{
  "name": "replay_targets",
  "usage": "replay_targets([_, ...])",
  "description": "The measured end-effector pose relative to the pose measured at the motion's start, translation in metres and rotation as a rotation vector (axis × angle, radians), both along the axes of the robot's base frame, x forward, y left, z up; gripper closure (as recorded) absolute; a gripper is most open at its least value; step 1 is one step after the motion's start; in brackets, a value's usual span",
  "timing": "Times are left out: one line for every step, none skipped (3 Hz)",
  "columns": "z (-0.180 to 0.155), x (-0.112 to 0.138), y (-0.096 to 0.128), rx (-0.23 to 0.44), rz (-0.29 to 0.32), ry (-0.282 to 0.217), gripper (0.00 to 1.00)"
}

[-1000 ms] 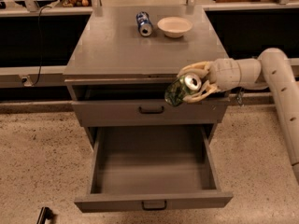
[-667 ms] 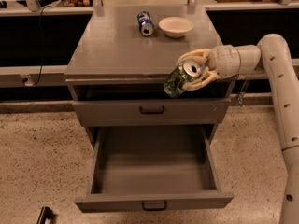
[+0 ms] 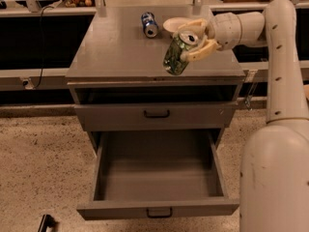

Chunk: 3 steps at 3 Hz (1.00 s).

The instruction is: Pick green can from middle drawer and place on counter

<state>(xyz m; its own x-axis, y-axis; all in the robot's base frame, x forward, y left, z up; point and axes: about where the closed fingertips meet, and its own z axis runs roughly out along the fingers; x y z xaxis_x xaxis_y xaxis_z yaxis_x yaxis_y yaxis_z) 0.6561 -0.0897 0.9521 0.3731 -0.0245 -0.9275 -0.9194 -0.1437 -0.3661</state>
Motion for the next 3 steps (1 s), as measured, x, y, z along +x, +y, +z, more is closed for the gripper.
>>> replay_targets([0.019, 0.029, -0.01, -0.025, -0.119, 0.023, 1.0])
replay_targets([0.01, 0.048, -0.016, -0.109, -0.214, 0.085, 1.0])
replay_targets([-0.014, 0.059, -0.018, -0.203, -0.257, 0.167, 1.0])
